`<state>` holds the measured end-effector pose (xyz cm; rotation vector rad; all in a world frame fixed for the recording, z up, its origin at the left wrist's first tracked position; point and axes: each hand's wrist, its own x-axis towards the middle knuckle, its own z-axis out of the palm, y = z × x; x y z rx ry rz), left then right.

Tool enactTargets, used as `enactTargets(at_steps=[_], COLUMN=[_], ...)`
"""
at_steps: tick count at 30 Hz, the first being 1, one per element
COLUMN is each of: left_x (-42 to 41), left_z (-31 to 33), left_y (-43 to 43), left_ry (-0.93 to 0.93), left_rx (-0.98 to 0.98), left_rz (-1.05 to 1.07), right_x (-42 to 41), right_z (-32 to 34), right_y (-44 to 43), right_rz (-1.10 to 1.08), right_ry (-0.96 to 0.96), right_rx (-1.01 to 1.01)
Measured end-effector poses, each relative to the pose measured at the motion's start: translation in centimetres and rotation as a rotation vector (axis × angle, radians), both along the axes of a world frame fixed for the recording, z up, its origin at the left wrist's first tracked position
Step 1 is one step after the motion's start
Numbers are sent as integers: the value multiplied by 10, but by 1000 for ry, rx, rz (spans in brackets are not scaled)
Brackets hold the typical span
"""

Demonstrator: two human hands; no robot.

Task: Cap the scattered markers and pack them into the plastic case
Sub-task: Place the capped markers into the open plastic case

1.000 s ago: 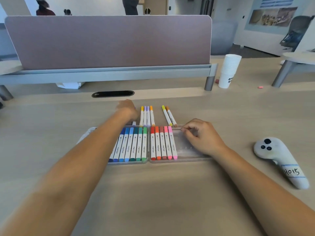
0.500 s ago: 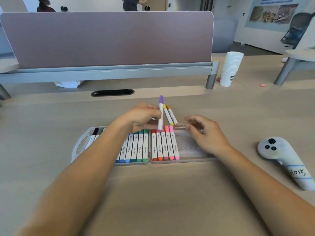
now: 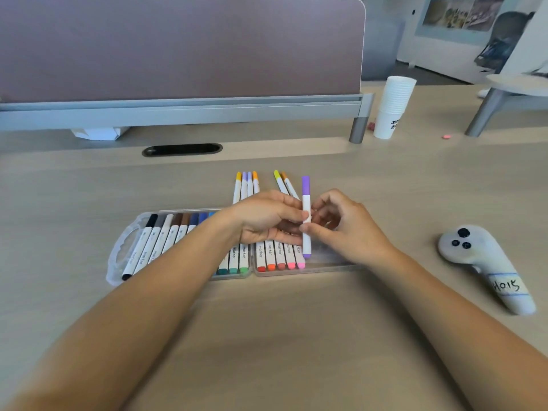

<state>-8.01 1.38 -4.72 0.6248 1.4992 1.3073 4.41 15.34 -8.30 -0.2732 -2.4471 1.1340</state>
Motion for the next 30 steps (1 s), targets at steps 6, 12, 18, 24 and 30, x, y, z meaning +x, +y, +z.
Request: enactTargets(at_steps=[6,12,18,24,30], left_x=[5,9,9,8,3], left_z=[2,-1,1,-5,-3], left_y=[1,8,8,12,12], left_ry=[64,171,93,190,29], left_rx=[37,92,113,172,187], left_rz=[102,205,270,234,288], right_x=[-2,-2,-3,0,-1], right_z=[1,0,-3,-3,-1], right_y=[-5,-5,0,-2,1], right_rz=[-46,-75,-22,80,61], right_ry=[-20,-3,6,-63,-64], right_rx=[-195,-166,-277,20,-236])
